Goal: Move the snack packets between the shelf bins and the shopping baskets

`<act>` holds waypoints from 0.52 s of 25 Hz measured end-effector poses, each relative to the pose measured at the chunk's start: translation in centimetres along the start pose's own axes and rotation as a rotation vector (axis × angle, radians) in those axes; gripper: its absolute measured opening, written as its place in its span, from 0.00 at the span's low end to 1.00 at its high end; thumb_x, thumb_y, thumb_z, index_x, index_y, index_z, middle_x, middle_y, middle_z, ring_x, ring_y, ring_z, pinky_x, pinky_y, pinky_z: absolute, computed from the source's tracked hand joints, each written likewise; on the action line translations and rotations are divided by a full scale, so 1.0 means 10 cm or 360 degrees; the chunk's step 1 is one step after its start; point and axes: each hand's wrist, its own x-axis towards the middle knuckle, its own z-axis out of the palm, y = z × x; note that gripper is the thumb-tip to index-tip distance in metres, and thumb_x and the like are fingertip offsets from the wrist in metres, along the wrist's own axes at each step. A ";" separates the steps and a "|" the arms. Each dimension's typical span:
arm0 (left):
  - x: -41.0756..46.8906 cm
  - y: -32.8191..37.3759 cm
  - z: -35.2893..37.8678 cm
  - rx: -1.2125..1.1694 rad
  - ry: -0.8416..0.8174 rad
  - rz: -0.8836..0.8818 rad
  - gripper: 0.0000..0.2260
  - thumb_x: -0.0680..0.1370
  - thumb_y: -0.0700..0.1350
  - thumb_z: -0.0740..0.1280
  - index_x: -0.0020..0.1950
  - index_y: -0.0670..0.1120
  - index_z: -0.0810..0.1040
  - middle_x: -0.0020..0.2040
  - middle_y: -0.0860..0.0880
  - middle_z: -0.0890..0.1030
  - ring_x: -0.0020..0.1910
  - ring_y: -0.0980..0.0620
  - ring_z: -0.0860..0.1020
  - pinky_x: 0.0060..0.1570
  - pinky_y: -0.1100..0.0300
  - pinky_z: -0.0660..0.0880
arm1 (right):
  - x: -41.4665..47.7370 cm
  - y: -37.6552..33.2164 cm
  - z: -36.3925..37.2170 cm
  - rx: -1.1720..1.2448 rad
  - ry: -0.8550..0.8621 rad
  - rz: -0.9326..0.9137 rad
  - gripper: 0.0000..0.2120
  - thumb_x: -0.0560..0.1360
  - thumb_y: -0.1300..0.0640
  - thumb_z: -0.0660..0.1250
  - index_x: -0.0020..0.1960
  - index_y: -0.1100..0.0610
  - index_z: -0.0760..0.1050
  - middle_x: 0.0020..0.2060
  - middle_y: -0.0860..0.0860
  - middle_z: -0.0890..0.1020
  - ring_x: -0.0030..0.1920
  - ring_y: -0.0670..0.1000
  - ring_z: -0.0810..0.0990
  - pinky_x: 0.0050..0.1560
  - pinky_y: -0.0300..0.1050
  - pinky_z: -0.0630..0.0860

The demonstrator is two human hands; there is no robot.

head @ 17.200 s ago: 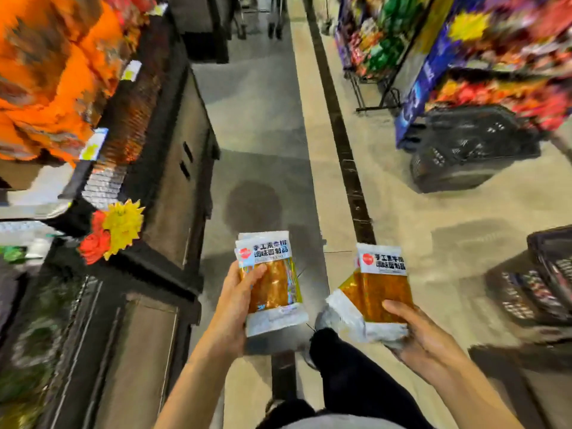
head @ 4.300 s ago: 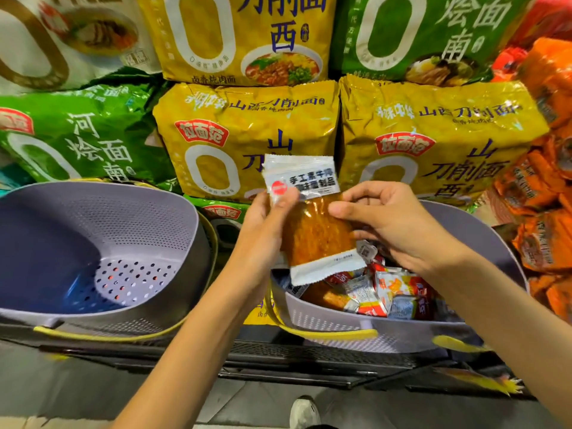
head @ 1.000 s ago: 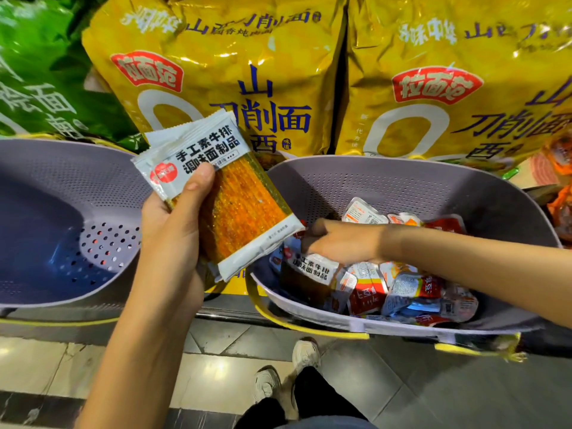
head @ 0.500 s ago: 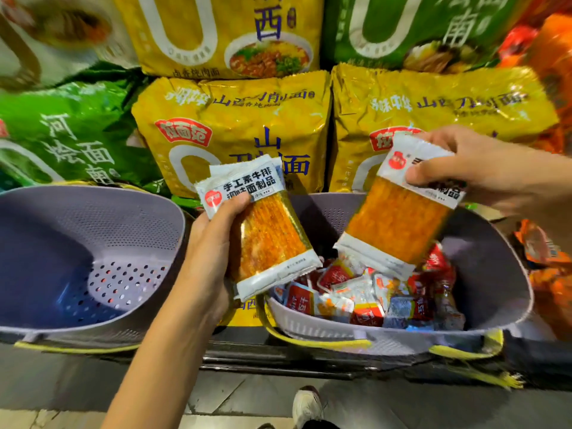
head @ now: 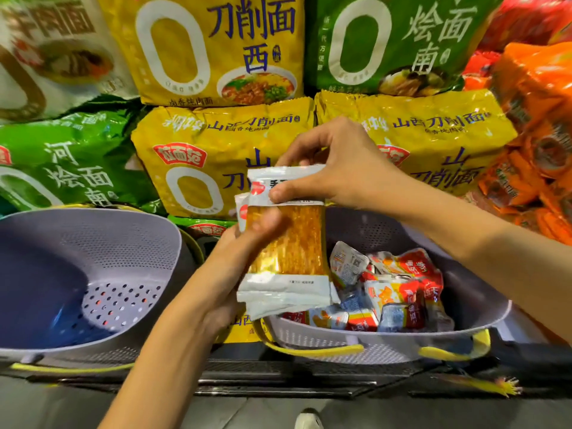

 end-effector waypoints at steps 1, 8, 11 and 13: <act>0.00 -0.02 -0.06 0.0080 -0.0038 0.0038 0.18 0.67 0.48 0.74 0.53 0.41 0.81 0.47 0.42 0.84 0.30 0.59 0.82 0.28 0.69 0.75 | -0.03 0.01 0.03 0.0087 0.0077 -0.0027 0.11 0.62 0.49 0.79 0.40 0.51 0.81 0.29 0.45 0.76 0.26 0.39 0.69 0.30 0.33 0.64; -0.13 -0.01 -0.48 -0.0146 0.0174 0.0112 0.39 0.42 0.55 0.82 0.53 0.48 0.84 0.52 0.42 0.84 0.49 0.42 0.83 0.52 0.41 0.78 | -0.58 0.64 0.41 -0.0493 -0.0607 0.0261 0.12 0.71 0.46 0.68 0.36 0.52 0.74 0.34 0.50 0.81 0.36 0.49 0.78 0.37 0.41 0.68; -0.10 0.00 -0.48 -0.0100 0.0295 0.0137 0.41 0.42 0.56 0.82 0.54 0.47 0.83 0.53 0.42 0.83 0.49 0.41 0.83 0.49 0.42 0.79 | -0.73 0.88 0.91 -0.1171 -0.1000 -0.0222 0.10 0.70 0.53 0.70 0.42 0.60 0.76 0.41 0.59 0.80 0.42 0.60 0.80 0.35 0.45 0.65; -0.10 0.00 -0.46 -0.0092 0.0315 0.0179 0.35 0.42 0.53 0.82 0.48 0.48 0.85 0.51 0.43 0.84 0.47 0.43 0.83 0.45 0.44 0.80 | -0.77 0.99 1.09 -0.1207 -0.1113 -0.0429 0.02 0.65 0.61 0.67 0.35 0.59 0.75 0.33 0.55 0.80 0.32 0.57 0.80 0.26 0.41 0.64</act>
